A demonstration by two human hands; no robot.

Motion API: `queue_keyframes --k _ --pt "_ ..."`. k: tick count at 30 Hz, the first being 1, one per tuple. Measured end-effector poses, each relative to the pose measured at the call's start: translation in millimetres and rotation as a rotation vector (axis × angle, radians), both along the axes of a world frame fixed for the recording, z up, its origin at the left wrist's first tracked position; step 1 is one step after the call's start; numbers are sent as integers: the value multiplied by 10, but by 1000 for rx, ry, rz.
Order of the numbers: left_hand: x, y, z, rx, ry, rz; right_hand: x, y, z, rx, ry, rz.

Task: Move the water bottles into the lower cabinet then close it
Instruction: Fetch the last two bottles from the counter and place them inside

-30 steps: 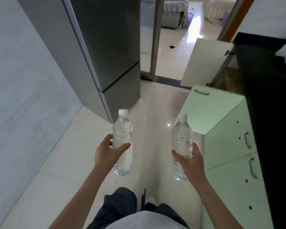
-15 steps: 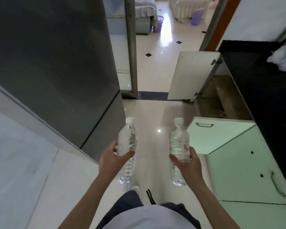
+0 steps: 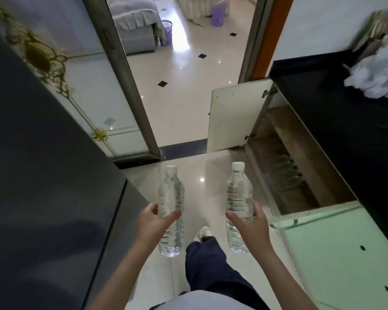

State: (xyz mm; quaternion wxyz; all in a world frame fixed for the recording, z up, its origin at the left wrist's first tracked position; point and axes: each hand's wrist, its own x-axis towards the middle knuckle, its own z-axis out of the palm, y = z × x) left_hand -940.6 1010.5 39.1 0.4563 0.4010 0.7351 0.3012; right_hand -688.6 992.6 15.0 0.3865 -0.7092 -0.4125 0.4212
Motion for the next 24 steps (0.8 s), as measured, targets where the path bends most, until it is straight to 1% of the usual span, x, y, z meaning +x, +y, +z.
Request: queue_keyframes --k 3,6,10,14,17,21,24 --pt "106 723 0 -32 9 -42 77 691 16 -6 -6 -5" --pt "235 1485 144 -17 30 -128 190 1217 76 0 5 -65" --pt "550 2432 330 48 6 -244 416 1790 197 -12 32 -200" --pt "928 3281 267 17 -7 -412 627 2237 203 -4 47 -387" --pt "1277 3866 63 -44 17 -576 733 2489 18 -24 57 -593" --pt "1750 4553 -257 -122 87 -871 768 2735 -223 -57 47 -824" --pt "2208 4992 -393 -122 158 -1088 815 2944 -378 -86 58 -976"
